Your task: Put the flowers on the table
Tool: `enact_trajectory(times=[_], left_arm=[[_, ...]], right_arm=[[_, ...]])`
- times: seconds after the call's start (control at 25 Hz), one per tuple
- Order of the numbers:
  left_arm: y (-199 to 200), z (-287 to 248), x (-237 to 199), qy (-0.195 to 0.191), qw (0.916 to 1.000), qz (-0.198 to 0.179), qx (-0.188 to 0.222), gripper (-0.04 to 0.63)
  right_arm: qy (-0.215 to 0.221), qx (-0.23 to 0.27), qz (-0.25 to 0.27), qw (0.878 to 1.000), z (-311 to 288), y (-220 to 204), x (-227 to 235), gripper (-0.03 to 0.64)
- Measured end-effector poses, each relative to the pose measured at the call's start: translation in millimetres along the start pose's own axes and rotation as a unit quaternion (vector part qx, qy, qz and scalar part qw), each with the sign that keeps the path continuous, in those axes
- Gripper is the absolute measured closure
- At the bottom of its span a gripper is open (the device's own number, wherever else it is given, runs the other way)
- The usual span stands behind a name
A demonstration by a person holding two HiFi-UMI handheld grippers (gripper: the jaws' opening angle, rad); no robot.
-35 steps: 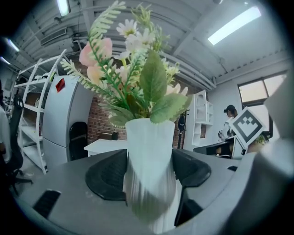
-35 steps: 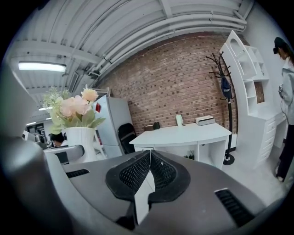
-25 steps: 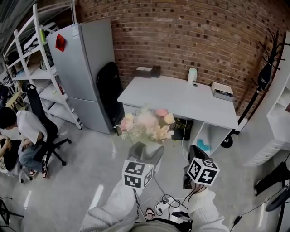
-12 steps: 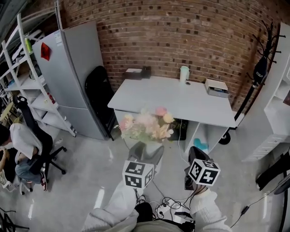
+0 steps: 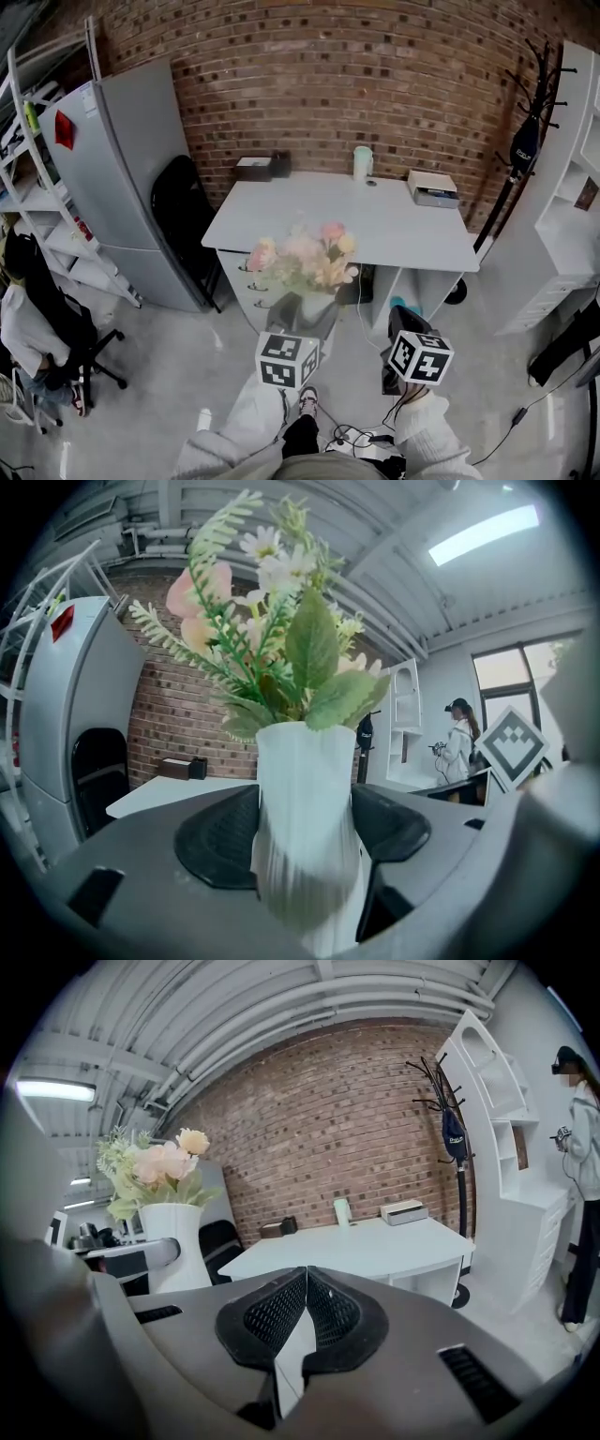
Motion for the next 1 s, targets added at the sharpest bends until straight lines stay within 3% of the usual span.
enact_trajectory(times=[1.0], left_arm=[[25.8,-197.9,-123.5,-0.045,0.9987,0.007,0.022,0.281]], right_arm=[[-0.038,0.020,-0.003,0.999,-193.0,90.5,2.3,0.594]])
Point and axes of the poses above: the fingertips, and each gripper's own axes: z backward along the fingers, x to its right, y out of its top, the point moved 5 cm from there along z, backward along the fingers, and after that the axes turned 12 degrees about -z, right-handed, at the moved point
